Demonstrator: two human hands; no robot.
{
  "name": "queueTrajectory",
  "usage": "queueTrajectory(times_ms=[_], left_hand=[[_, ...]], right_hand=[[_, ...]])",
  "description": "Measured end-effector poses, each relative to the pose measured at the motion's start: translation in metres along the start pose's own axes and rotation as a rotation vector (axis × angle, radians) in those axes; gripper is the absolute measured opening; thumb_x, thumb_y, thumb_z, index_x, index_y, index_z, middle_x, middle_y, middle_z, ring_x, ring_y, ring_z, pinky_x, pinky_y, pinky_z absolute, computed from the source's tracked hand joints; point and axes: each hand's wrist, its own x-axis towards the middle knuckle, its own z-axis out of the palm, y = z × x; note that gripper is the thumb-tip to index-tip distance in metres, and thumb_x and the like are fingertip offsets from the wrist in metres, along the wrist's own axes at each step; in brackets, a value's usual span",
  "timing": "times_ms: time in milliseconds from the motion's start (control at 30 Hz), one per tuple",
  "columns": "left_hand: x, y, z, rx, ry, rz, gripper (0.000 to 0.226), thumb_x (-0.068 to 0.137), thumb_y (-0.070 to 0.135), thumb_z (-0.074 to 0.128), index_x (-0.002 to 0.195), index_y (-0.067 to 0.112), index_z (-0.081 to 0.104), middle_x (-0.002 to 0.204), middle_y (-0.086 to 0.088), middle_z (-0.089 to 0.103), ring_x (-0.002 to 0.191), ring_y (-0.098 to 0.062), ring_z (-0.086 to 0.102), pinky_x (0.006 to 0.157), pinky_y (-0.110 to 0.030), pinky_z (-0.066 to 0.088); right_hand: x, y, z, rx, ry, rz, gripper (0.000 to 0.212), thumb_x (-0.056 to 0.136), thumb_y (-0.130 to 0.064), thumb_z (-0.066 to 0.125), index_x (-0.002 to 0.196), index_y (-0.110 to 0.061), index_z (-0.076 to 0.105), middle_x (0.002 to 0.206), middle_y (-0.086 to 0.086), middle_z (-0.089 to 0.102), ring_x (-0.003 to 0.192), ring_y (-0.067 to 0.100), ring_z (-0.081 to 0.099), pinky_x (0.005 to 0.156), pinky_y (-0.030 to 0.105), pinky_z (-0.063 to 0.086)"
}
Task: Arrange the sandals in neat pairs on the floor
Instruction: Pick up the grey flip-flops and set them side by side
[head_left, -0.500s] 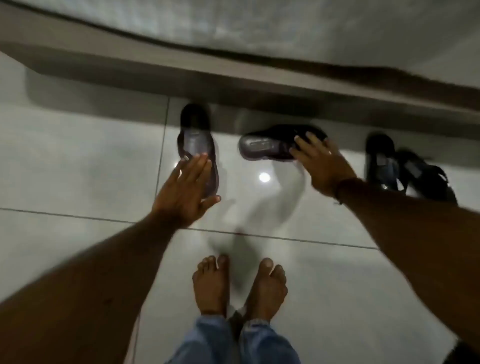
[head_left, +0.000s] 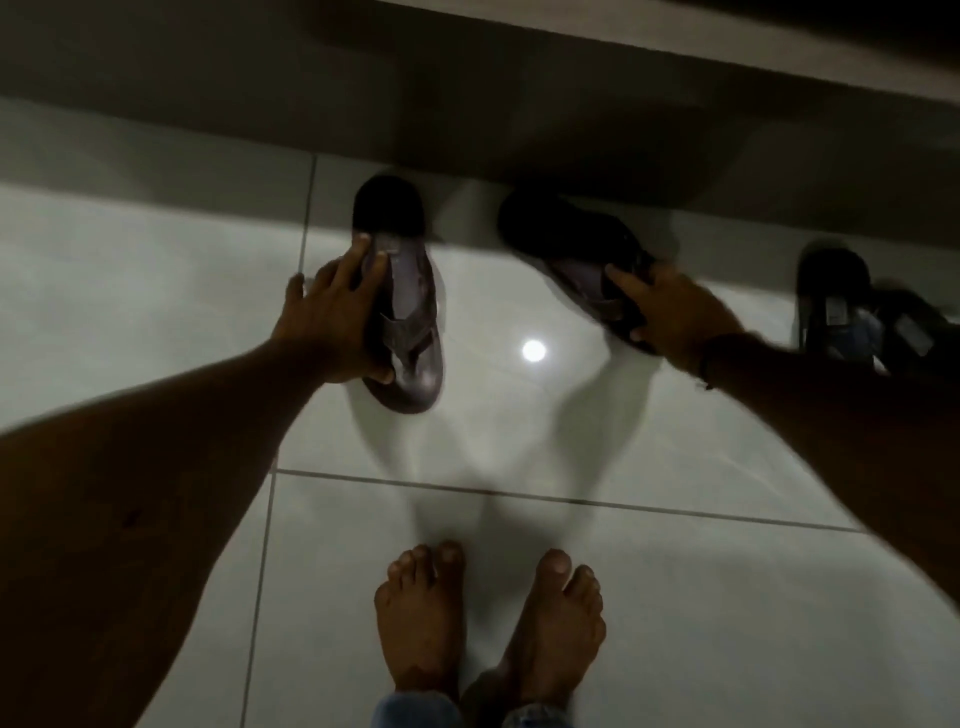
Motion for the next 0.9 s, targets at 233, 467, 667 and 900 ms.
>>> queueTrajectory(times_ms=[233,467,667,900], left_hand=[[-0.007,0.026,0.002,0.082,-0.037,0.153,0.156,0.05,0.061,0.096,0.166,0.026,-0.002,0.176,-0.004,-0.009,0.156,-0.037,0.019,0.127,-0.061,0.017],[-0.008,0.038,0.009,0.061,-0.017,0.115,0.151,0.054,0.061,0.095,0.166,0.025,0.001,0.176,-0.005,-0.009,0.158,-0.035,0.012,0.126,-0.065,0.013],[-0.003,0.041,0.005,0.091,-0.031,0.096,0.153,0.053,0.066,0.093,0.167,0.027,-0.001,0.176,-0.005,-0.009,0.16,-0.034,0.0,0.127,-0.067,0.004],[-0.054,0.09,-0.034,0.129,-0.035,0.242,0.153,0.056,0.087,0.075,0.165,0.025,-0.013,0.174,-0.009,-0.016,0.16,-0.037,-0.01,0.124,-0.069,-0.008]], right_hand=[[-0.052,-0.129,0.068,0.329,0.143,0.227,0.075,0.087,-0.043,0.072,0.152,-0.034,0.035,0.145,0.013,0.05,0.118,0.042,0.053,0.091,0.049,0.048],[-0.048,-0.166,0.089,0.394,0.211,0.34,0.081,0.088,-0.049,0.073,0.155,-0.033,0.031,0.151,0.011,0.048,0.121,0.04,0.056,0.096,0.05,0.05],[-0.052,-0.166,0.078,0.424,0.225,0.31,0.091,0.085,-0.053,0.074,0.158,-0.034,0.022,0.147,0.011,0.052,0.115,0.038,0.062,0.094,0.05,0.054],[-0.154,-0.086,0.053,0.464,0.141,0.407,0.106,0.084,-0.056,0.074,0.16,-0.041,0.002,0.125,0.008,0.064,0.106,0.031,0.068,0.086,0.046,0.059]])
